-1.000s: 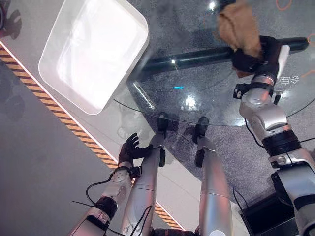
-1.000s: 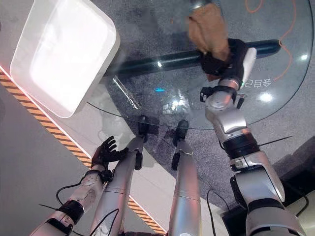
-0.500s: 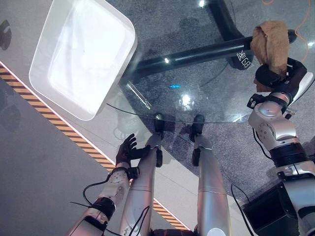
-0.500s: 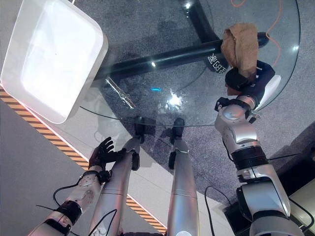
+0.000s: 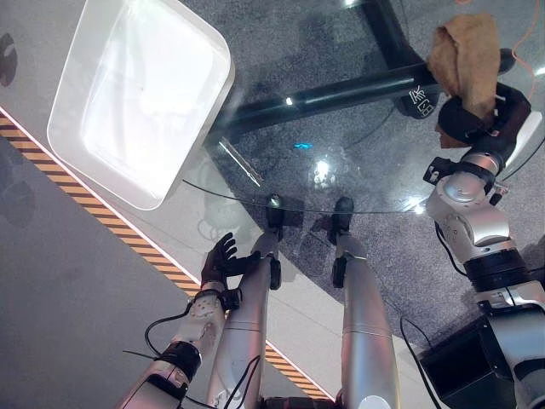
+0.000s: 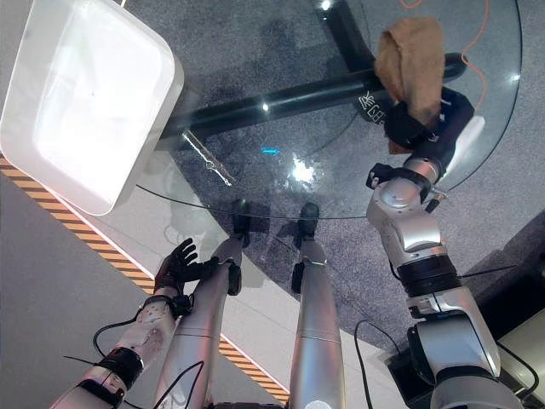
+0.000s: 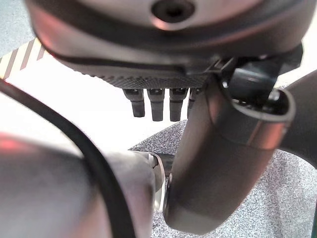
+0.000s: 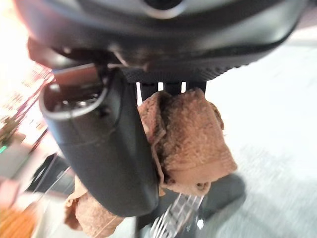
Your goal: Wipe the table with a cloth and put it in the basket.
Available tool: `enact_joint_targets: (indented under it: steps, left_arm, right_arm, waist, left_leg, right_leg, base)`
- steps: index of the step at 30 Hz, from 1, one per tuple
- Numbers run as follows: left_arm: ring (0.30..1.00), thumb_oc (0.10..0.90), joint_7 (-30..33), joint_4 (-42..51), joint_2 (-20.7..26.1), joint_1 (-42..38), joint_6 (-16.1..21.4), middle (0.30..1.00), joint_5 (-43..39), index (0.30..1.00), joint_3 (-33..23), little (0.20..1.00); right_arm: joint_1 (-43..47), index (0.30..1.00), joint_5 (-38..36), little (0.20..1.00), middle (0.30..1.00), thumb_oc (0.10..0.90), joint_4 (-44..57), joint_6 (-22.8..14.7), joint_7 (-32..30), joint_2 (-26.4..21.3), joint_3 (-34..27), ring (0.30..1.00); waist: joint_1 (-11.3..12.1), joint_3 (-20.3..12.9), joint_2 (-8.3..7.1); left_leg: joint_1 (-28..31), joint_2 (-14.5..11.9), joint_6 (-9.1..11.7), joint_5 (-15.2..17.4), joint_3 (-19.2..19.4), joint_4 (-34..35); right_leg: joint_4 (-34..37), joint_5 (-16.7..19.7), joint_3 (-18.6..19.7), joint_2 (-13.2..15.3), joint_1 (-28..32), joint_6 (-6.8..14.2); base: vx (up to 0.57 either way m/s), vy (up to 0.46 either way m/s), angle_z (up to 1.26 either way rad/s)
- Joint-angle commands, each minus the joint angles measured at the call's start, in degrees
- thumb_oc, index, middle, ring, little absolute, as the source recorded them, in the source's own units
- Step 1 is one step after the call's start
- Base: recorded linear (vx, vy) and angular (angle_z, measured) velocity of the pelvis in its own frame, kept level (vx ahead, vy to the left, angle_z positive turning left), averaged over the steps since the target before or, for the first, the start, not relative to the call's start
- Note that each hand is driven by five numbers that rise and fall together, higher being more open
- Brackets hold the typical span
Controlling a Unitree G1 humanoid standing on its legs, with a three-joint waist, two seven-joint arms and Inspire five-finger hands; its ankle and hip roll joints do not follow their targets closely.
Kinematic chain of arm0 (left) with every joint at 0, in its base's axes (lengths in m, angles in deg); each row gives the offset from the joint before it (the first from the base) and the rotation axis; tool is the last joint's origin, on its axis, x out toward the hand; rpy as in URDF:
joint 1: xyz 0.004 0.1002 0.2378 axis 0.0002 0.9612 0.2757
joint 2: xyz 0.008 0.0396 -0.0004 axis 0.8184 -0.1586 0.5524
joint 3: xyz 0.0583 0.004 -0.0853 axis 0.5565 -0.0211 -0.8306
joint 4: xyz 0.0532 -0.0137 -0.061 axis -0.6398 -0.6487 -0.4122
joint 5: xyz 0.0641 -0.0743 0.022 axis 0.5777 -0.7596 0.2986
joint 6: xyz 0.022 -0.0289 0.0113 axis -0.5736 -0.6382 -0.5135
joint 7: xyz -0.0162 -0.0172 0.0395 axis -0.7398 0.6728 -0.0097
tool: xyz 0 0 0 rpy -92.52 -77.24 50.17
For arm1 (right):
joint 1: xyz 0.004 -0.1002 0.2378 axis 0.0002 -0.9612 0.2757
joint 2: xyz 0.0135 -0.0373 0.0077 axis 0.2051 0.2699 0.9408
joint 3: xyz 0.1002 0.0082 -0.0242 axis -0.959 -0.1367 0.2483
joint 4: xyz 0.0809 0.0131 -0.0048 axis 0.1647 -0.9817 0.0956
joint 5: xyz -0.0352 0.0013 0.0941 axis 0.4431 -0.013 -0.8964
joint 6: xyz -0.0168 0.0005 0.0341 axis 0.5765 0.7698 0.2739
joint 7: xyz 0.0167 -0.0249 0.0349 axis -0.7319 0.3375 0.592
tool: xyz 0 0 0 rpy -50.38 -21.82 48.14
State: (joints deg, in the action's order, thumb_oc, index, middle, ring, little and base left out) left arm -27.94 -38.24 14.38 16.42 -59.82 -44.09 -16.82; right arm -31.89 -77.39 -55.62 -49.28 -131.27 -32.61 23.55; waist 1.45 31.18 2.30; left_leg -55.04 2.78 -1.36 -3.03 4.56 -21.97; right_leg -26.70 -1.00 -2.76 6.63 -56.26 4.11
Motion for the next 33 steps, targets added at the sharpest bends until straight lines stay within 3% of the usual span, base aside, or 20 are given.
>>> enact_joint_targets:
  steps: [1,8,17,26,27,28,30,31,33]
  left_arm:
    - [0.9,0.8,0.55,-0.13,-2.16,8.62,0.12,0.9,2.03,0.9,-0.18,0.9]
    - [0.9,0.8,0.0,-0.84,-2.28,8.3,0.49,0.9,2.46,0.9,-0.16,0.9]
    - [0.9,0.8,-0.87,-1.18,-1.71,8.12,1.62,0.9,2.26,0.9,-0.25,0.9]
    - [0.9,0.8,-1.24,0.55,-0.72,7.81,2.87,0.9,1.52,0.9,-0.25,0.9]
    - [0.9,0.8,-1.24,0.8,-0.7,8.96,2.83,0.9,1.44,0.9,0.19,0.9]
    - [0.9,0.8,-1.21,0.94,-0.64,7.7,2.86,0.9,1.36,0.9,-0.26,0.9]
    - [0.9,0.8,-1.01,1.72,-0.6,7.43,2.82,0.9,1.08,0.9,-0.01,0.9]
    - [0.9,0.8,-0.99,1.79,-0.61,8.54,2.84,0.9,0.97,0.9,0.56,0.9]
    - [0.9,0.8,-0.84,1.96,-0.56,7.15,2.71,0.9,0.92,0.9,0.27,0.9]
  right_arm:
    - [3.78,0.3,8.81,0.2,0.3,0.1,10.3,-0.16,5.23,-2.33,-0.24,0.3]
    - [5.48,0.3,11.34,0.2,0.3,0.1,9.29,5.63,14.83,1.09,6.11,0.3]
    - [5.37,0.3,12.15,0.2,0.3,0.1,6.69,9.63,25.52,3.9,12.84,0.3]
    - [5.35,0.3,12.22,0.2,0.3,0.1,8.05,8.77,38.2,4.46,19.15,0.3]
    - [4.1,0.3,12.01,0.2,0.3,0.1,8.29,8.61,38.76,4.75,19.56,0.3]
    - [5.29,0.3,11.85,0.2,0.3,0.1,8.43,8.37,39.27,4.51,19.54,0.3]
    - [5.21,0.3,11.33,0.2,0.3,0.1,9.48,6.56,42.74,4.82,20.95,0.3]
    - [4.06,0.3,11.15,0.2,0.3,0.1,9.65,6.18,43.33,5.1,21.41,0.3]
    - [5.43,0.3,10.4,0.2,0.3,0.1,10.05,5.5,44.59,4.86,21.74,0.3]
  waist:
    - [0.87,-1.38,2.06]
    - [1.8,-1.38,2.21]
    - [2.61,-1.38,2.48]
    - [3.14,-1.38,2.43]
    - [3.31,-1.38,2.53]
    - [3.17,-1.38,2.44]
    - [3.3,-1.38,2.49]
    - [3.45,-1.38,2.6]
    - [3.32,-1.38,2.52]
  left_leg:
    - [2.35,3.05,0.21,5.75,-1.7,-1.4]
    - [2.09,3.21,0.11,5.54,-1.58,-1.4]
    - [1.87,3.47,0.16,5.05,-1.43,-0.97]
    - [1.72,3.56,0.52,4.53,-1.67,-0.79]
    - [3.79,3.49,0.79,6.17,-1.92,-1.08]
    - [1.63,3.56,0.59,4.49,-1.72,-0.88]
    - [1.57,3.62,0.71,4.5,-1.91,-1.03]
    - [3.66,3.55,0.94,6.14,-2.1,-1.33]
    - [1.48,3.64,0.74,4.44,-1.93,-1.13]
  right_leg:
    - [2.82,0.88,-2.91,-3.4,1.24,0.1]
    - [2.66,0.89,-3.4,-3.16,1.05,0.0]
    - [3.04,1.11,-4.1,-2.83,0.92,-0.04]
    - [3.41,1.25,-4.52,-2.61,1.0,0.01]
    - [2.78,-0.38,-4.2,-2.76,2.86,0.41]
    - [3.39,1.26,-4.51,-2.61,0.98,0.03]
    - [3.16,1.14,-4.55,-2.55,0.88,0.11]
    - [2.5,-0.48,-4.24,-2.69,2.71,0.48]
    - [3.08,1.16,-4.53,-2.53,0.77,0.12]
  base:
    - [0.0,0.032,0.03]
    - [0.0,0.012,0.02]
    - [0.0,0.014,0.03]
    - [0.0,-0.008,0.03]
    - [0.0,-0.009,0.05]
    - [0.0,-0.012,0.05]
    - [0.0,-0.025,0.04]
    - [0.01,-0.023,0.04]
    - [-0.02,-0.007,0.02]
